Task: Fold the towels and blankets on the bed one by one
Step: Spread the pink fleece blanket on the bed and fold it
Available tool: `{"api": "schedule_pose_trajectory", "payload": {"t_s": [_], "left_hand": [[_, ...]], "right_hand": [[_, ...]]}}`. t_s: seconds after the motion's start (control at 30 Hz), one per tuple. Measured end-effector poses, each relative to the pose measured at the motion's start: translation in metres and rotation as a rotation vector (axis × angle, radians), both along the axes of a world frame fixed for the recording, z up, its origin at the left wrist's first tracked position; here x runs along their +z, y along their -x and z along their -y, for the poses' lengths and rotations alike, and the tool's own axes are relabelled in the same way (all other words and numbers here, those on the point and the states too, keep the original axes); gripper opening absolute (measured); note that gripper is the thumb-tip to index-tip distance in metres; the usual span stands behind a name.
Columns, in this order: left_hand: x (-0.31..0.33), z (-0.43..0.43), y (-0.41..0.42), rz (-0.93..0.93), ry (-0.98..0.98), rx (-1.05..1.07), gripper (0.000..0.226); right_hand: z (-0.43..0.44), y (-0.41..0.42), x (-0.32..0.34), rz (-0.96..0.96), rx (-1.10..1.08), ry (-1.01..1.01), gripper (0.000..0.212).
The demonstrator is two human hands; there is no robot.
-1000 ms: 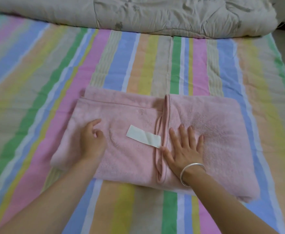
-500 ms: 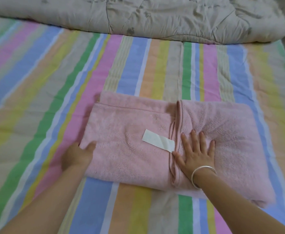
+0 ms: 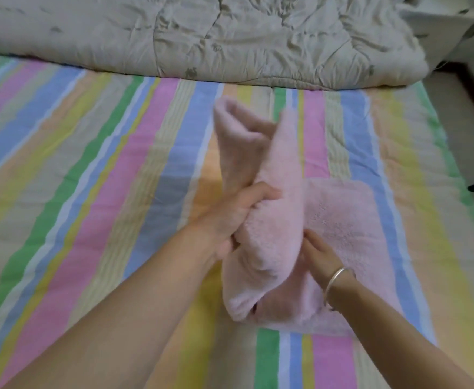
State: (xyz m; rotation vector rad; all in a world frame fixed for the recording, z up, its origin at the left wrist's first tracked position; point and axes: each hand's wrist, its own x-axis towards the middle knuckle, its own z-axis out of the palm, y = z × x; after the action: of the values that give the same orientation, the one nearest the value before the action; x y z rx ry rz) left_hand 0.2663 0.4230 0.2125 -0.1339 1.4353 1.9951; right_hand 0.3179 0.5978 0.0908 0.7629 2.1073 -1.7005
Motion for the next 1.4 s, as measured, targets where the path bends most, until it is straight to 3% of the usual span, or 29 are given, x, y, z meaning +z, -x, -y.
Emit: {"api": "schedule_pose_trajectory", "payload": {"t_s": [0.1, 0.23, 0.33, 0.4, 0.47, 0.53, 0.6, 0.67, 0.77, 0.83, 0.9, 1.03, 1.13, 1.3, 1.4], "left_hand": [[0.006, -0.081, -0.013, -0.080, 0.009, -0.111, 0.033], [-0.015, -0.170, -0.045, -0.099, 0.103, -0.256, 0.056], [-0.041, -0.206, -0.073, -0.069, 0.154, -0.407, 0.055], [-0.052, -0.213, -0.082, -0.031, 0.144, -0.415, 0.043], [-0.055, -0.214, -0.085, -0.108, 0.172, -0.270, 0.032], [-0.054, -0.198, -0.083, -0.373, 0.343, 0.009, 0.037], [-0.054, -0.169, -0.074, -0.697, 0.695, 0.282, 0.037], [-0.067, -0.136, -0.062, -0.865, 1.049, 0.390, 0.039], [-0.088, -0.115, -0.056, -0.673, 1.292, 0.222, 0.053], [-0.099, -0.115, -0.063, -0.505, 1.320, 0.084, 0.063], [-0.105, -0.115, -0.067, -0.453, 1.327, 0.010, 0.071], [-0.113, -0.118, -0.073, -0.506, 1.409, -0.041, 0.078], [-0.116, -0.121, -0.076, -0.507, 1.412, -0.034, 0.081], [-0.120, -0.118, -0.076, -0.506, 1.397, -0.012, 0.083], [-0.122, -0.114, -0.074, -0.491, 1.393, 0.008, 0.085]], "right_hand": [[-0.064, -0.012, 0.031, 0.032, -0.233, 0.311, 0.035], [-0.146, -0.033, 0.073, 0.015, -0.444, 0.499, 0.075], [-0.178, -0.038, 0.078, 0.141, -0.445, 0.406, 0.086], [-0.177, -0.037, 0.078, 0.262, -0.337, 0.336, 0.074], [-0.170, -0.033, 0.080, 0.260, -0.314, 0.230, 0.044], [-0.164, -0.027, 0.074, 0.158, -0.369, 0.103, 0.036], [-0.158, -0.023, 0.071, 0.035, -0.367, 0.088, 0.030], [-0.159, -0.020, 0.068, -0.065, -0.327, 0.062, 0.023], [-0.161, -0.020, 0.066, -0.136, -0.337, 0.091, 0.033], [-0.163, -0.018, 0.056, -0.098, -0.377, 0.131, 0.030], [-0.164, -0.014, 0.042, -0.005, -0.390, 0.080, 0.024], [-0.168, -0.007, 0.026, 0.077, -0.341, -0.386, 0.046], [-0.163, 0.000, 0.034, -0.038, -0.293, -0.671, 0.032], [-0.147, 0.018, 0.050, 0.215, -0.052, -0.631, 0.069], [-0.140, 0.023, 0.057, 0.086, -0.010, -0.562, 0.060]]}}
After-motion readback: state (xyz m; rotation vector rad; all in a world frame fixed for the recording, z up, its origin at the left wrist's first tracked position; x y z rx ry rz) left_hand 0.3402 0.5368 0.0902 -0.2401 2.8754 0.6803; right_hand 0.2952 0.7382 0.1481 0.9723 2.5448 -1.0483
